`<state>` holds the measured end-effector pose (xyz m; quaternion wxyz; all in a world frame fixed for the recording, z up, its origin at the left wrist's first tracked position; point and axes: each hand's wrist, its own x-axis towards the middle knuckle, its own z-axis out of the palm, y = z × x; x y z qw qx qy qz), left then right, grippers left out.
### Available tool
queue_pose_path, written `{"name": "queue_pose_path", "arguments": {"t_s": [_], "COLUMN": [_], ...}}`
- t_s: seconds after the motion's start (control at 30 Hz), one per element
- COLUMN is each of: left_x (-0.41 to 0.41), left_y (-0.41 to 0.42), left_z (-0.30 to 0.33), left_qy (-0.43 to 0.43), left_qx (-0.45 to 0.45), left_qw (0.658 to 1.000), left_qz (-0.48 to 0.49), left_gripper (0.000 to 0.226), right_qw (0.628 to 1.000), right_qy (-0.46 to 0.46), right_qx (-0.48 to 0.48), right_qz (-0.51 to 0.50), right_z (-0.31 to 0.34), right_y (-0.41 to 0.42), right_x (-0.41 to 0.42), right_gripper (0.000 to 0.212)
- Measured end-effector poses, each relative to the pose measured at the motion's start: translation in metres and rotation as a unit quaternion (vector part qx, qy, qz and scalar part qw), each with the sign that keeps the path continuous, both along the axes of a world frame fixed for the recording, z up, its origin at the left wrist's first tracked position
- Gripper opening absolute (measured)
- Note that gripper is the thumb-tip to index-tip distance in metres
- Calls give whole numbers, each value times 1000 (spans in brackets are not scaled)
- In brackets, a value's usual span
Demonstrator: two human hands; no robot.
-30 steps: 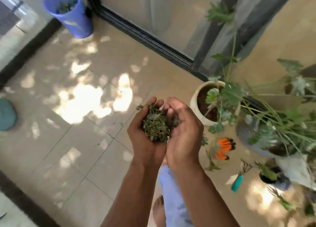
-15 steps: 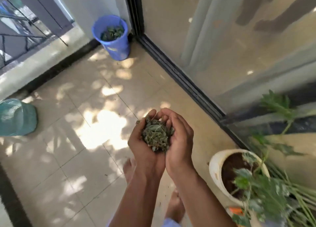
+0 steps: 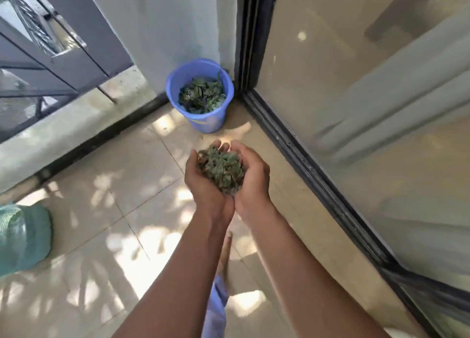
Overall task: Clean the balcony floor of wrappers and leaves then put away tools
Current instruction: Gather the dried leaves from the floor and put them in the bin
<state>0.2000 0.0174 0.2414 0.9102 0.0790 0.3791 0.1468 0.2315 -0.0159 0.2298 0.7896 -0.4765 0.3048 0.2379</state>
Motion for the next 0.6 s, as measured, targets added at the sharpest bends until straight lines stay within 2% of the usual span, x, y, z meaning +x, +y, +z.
{"name": "queue_pose_path", "arguments": {"t_s": [0.1,0.13,0.17,0.2,0.23,0.27,0.3,0.33,0.37,0.4,0.43,0.47,0.5,0.53,0.57,0.6], "left_x": [83,101,109,104,80,35,-16,-64,-89,-108,-107,-108,-104,-112,-126,-128], "left_y": [75,93,105,104,82,47,17,-7,-15,-12,1,4,12,11,11,21], "left_z": [-18,-29,-55,-106,-165,-224,-287,-335,-339,-339,-332,-327,-323,-333,-346,-349], "left_qy": [4,0,3,86,166,196,244,297,323,366,424,434,394,349,334,340], "left_qx": [36,18,34,72,167,269,390,424,397,415,397,417,421,425,430,483], "left_qw": [998,999,997,984,939,863,745,665,636,569,520,487,501,529,525,492], "left_qz": [-56,-41,-67,-137,-251,-379,-482,-539,-577,-609,-626,-633,-645,-646,-655,-639], "left_gripper": [65,72,76,83,98,110,107,94,76,60,50,43,42,44,49,54], "right_qw": [999,998,996,995,993,991,991,990,989,989,989,988,987,985,984,983], "right_qy": [42,54,62,66,71,74,84,106,124,127,127,138,144,152,161,164], "right_qx": [-25,-44,-59,-70,-87,-99,-90,-71,-64,-53,-55,-32,-22,-17,11,45], "right_qz": [9,1,-2,10,32,49,52,56,58,57,54,54,70,77,71,66], "right_z": [-11,-13,-21,-27,-24,-18,-10,-8,-10,-12,-12,-9,-8,-8,-7,-2], "right_y": [56,73,88,102,113,121,127,130,135,139,142,146,148,148,147,145], "right_x": [69,92,112,131,147,159,170,183,197,209,218,224,230,234,238,240], "right_gripper": [38,44,51,54,51,40,29,30,36,39,41,43,48,54,58,60]}}
